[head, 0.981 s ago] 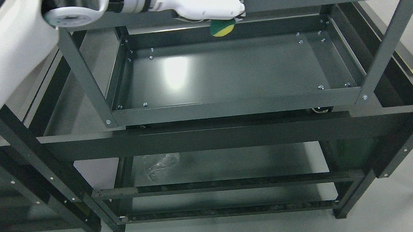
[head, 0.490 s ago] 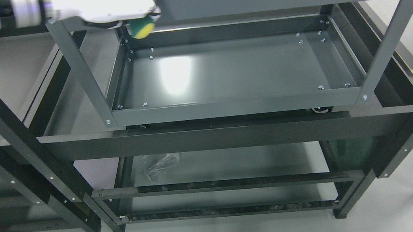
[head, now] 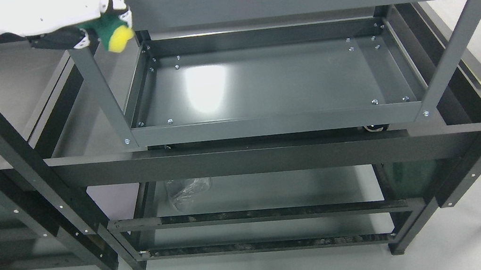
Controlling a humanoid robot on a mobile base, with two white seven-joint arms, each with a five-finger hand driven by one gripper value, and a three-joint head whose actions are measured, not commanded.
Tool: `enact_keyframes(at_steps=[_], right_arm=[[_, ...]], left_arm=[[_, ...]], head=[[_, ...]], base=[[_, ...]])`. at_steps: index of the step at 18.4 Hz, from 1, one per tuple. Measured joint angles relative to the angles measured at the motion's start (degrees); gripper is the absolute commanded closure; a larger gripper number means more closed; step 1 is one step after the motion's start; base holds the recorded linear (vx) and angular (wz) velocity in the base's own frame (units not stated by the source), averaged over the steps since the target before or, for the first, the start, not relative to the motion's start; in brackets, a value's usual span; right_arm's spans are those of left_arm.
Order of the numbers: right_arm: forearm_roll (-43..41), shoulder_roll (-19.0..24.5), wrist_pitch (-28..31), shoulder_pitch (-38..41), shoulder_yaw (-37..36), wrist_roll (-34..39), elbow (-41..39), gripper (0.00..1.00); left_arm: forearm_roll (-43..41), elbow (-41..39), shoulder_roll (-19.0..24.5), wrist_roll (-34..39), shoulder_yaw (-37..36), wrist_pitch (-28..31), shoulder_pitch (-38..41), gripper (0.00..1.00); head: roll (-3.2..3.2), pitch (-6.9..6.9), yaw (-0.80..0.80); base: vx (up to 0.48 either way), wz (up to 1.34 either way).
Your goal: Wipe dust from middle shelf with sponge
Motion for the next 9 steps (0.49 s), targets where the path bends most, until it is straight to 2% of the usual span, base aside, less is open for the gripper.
enact_keyframes(at_steps=[4, 9], right_arm=[[0.0, 0.0, 0.0, 0.0, 0.0, -0.02, 0.0, 0.0], [0.0, 0.0, 0.0, 0.0, 0.0, -0.05, 0.0, 0.0]], left_arm=[[8.34, -0.78, -6.31, 3.13, 3.07, 0.26, 4.9, 1.0], [10.44, -0.49, -19.87, 4.18, 6.57, 0.04, 15.8, 1.0]], head=[[0.0, 0.0, 0.0], [0.0, 0.0, 0.0]], base=[[0.0, 0.0], [0.0, 0.0]])
